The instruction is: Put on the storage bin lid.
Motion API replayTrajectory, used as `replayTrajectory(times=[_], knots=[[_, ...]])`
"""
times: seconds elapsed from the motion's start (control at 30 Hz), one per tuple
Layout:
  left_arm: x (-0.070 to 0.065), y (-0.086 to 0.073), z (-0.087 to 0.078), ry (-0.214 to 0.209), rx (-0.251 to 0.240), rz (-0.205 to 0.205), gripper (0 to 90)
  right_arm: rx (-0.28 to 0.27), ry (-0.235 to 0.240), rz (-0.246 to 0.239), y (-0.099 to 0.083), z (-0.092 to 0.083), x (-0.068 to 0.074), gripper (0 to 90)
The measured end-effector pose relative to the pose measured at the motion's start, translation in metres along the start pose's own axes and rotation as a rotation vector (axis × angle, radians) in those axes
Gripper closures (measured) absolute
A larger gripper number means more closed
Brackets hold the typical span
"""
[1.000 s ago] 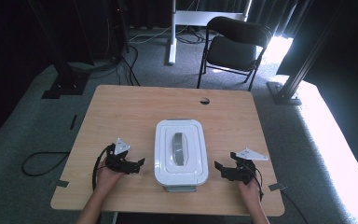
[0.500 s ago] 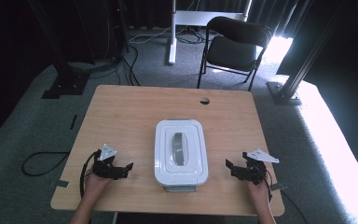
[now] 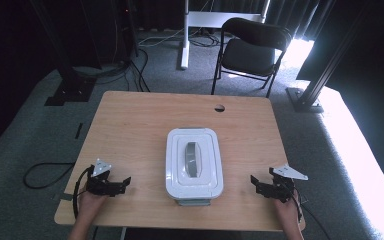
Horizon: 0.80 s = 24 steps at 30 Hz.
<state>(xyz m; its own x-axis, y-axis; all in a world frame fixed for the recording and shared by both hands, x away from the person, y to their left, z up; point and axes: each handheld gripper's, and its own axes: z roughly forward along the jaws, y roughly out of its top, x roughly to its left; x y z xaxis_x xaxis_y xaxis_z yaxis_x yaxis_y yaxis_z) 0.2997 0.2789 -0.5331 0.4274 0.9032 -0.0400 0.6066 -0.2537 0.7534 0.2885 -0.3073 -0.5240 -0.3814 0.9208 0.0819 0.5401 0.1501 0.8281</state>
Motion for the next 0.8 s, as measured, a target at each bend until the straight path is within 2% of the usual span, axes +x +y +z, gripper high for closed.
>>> replayTrajectory(times=[0.23, 0.43, 0.6, 0.67, 0.73, 0.8], knots=[[0.01, -0.011, -0.009, 0.038, 0.016, -0.032, 0.2, 0.014, -0.034, 0.047, -0.008, -0.001, -0.011, 13.0], [0.018, -0.02, -0.019, 0.077, 0.023, -0.074, 0.1, 0.039, -0.09, 0.079, -0.015, 0.002, -0.015, 13.0], [0.02, -0.027, -0.026, 0.129, 0.036, -0.096, 0.1, 0.047, -0.124, 0.107, -0.019, 0.003, -0.017, 13.0], [0.022, -0.029, -0.029, 0.143, 0.023, -0.118, 0.2, 0.049, -0.141, 0.106, -0.02, 0.004, -0.017, 12.9], [0.025, -0.03, -0.032, 0.177, 0.016, -0.145, 0.1, 0.056, -0.161, 0.098, -0.022, 0.006, -0.018, 12.6], [0.027, -0.031, -0.034, 0.215, 0.009, -0.167, 0.2, 0.064, -0.172, 0.11, -0.022, 0.006, -0.02, 12.6]])
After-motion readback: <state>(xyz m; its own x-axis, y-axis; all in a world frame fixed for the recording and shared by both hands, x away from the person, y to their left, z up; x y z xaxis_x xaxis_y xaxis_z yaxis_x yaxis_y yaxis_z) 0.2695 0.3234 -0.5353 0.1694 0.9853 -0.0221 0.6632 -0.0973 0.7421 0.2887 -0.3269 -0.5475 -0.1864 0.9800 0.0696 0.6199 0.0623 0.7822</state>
